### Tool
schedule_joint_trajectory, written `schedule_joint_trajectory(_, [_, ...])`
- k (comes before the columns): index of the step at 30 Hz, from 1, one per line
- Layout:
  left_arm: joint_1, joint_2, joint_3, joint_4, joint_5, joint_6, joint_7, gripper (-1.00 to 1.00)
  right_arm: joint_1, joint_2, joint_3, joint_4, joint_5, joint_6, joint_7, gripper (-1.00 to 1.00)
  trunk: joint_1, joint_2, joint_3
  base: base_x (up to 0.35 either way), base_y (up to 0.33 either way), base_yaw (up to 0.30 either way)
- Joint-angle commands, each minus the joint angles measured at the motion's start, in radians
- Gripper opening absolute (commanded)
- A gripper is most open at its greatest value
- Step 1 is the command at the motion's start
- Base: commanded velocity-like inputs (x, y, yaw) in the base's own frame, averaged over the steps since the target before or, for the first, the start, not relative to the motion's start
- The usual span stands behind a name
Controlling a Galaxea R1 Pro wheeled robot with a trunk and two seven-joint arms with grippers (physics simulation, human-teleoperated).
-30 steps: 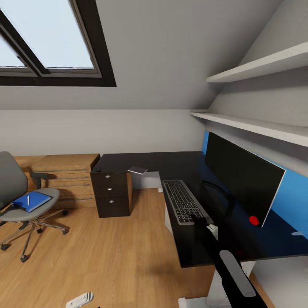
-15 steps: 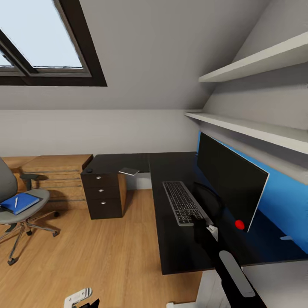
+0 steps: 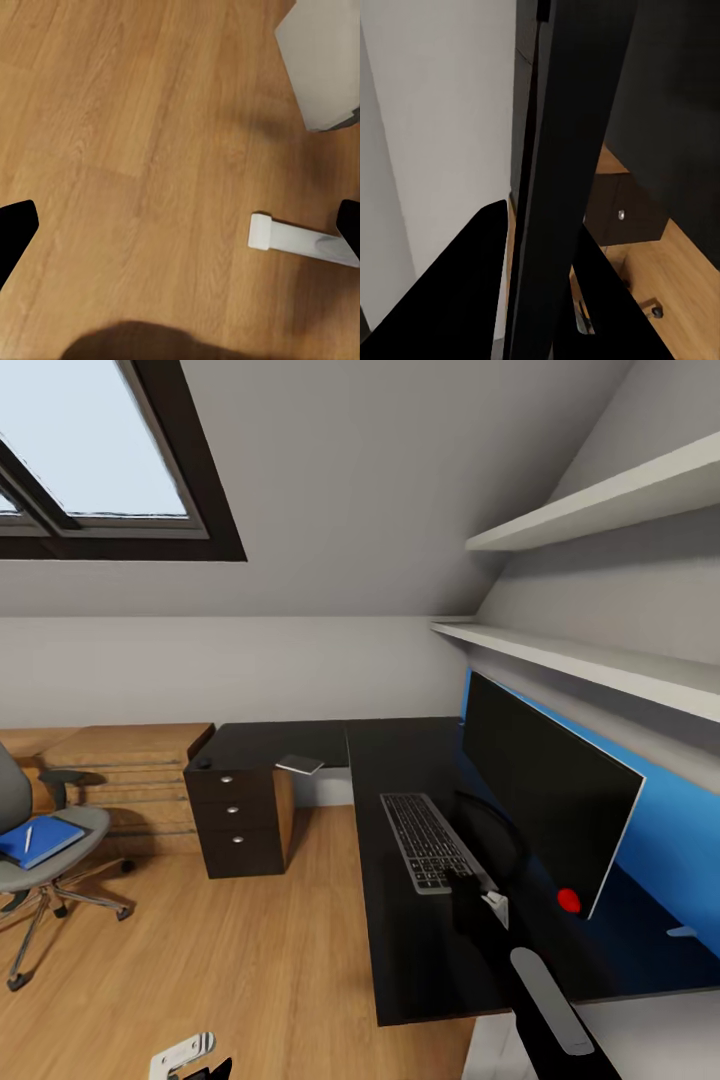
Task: In the bedroom, organize the workspace by keeping the computer under the desk, ensuring the monitor is on the desk, placing the keyboard on the desk next to the monitor, placing the mouse on the desk next to the keyboard, moving the folder from the swivel chair onto the desk next to the mouse, stacking the notebook on top of the folder with the pen on top of the notebook, and positioning the swivel chair next to the desk.
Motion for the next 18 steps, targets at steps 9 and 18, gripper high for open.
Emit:
schedule_joint_trajectory(9, [0.000, -0.002, 0.002, -0.002, 0.005, 0.006, -0.005, 1.00, -0.002, 0.002, 0.000, 0.012, -0.009, -0.011, -0.011, -1.00, 0.000, -0.001, -0.001, 0.128, 0.000, 0.000])
schedule_joint_trajectory(18, [0.000, -0.003, 0.002, -0.002, 0.005, 0.006, -0.002, 1.00, -0.007, 0.005, 0.001, 0.061, 0.038, -0.015, -0.012, -1.00, 0.000, -0.001, -0.001, 0.125, 0.000, 0.000])
